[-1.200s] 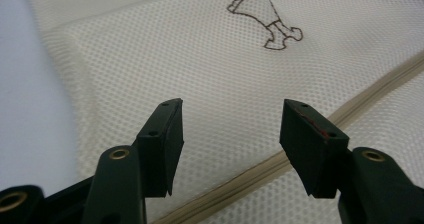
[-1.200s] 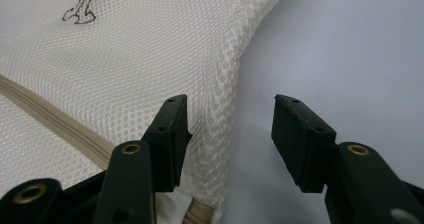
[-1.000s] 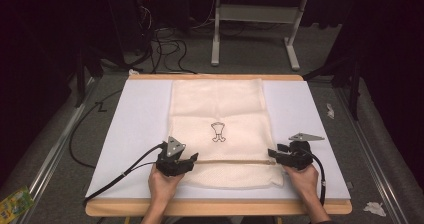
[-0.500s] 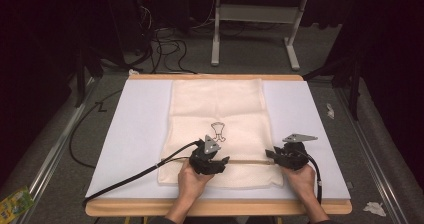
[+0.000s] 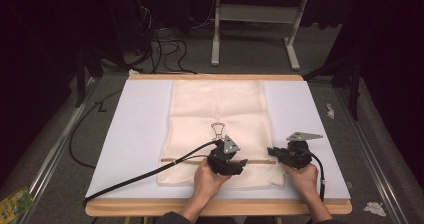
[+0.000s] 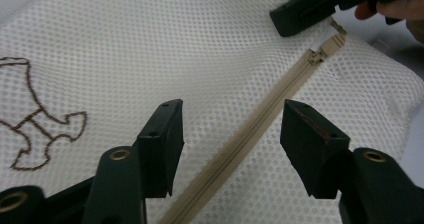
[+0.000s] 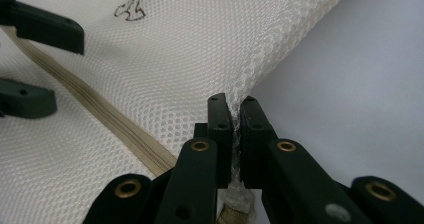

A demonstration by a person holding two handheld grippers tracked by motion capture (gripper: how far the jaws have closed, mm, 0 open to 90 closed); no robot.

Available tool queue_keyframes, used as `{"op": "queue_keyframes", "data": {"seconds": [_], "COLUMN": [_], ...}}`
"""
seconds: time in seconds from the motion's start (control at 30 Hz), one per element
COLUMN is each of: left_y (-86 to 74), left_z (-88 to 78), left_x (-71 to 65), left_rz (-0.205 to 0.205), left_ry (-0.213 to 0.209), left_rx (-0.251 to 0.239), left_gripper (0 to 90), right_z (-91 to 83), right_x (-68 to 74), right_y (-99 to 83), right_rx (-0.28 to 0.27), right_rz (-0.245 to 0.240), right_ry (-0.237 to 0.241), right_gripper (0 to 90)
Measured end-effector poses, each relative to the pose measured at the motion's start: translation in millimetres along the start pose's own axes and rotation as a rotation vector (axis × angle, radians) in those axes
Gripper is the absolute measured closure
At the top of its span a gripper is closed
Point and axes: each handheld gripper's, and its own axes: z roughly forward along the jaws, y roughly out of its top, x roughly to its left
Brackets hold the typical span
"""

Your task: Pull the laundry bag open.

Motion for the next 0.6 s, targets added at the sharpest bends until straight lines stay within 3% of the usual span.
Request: {"op": "queue_keyframes", "data": {"seconds": [0.4, 0.47, 0.6], "left_y": [15.7, 17.6, 16.9], "left_z": [18.6, 20.1, 22.8], "left_x": [-31.8, -32.4, -31.9], "left_rz": [0.085, 0.053, 0.046], "left_ry": [-0.067, -0.106, -0.104], "left_rx": [-0.015, -0.044, -0.045], "left_gripper": [54.9, 55.5, 57.3], "right_z": [-11.1, -11.1, -12.4], "right_x": [6.6, 7.0, 7.3], "right_y": [7.0, 8.2, 10.5], "right_rx": [-0.033, -0.035, -0.039], "right_rz": [-0.018, -0.017, -0.015], "right_ry": [0.03, 0.033, 0.041], "right_gripper": [87.2, 87.2, 87.3]}}
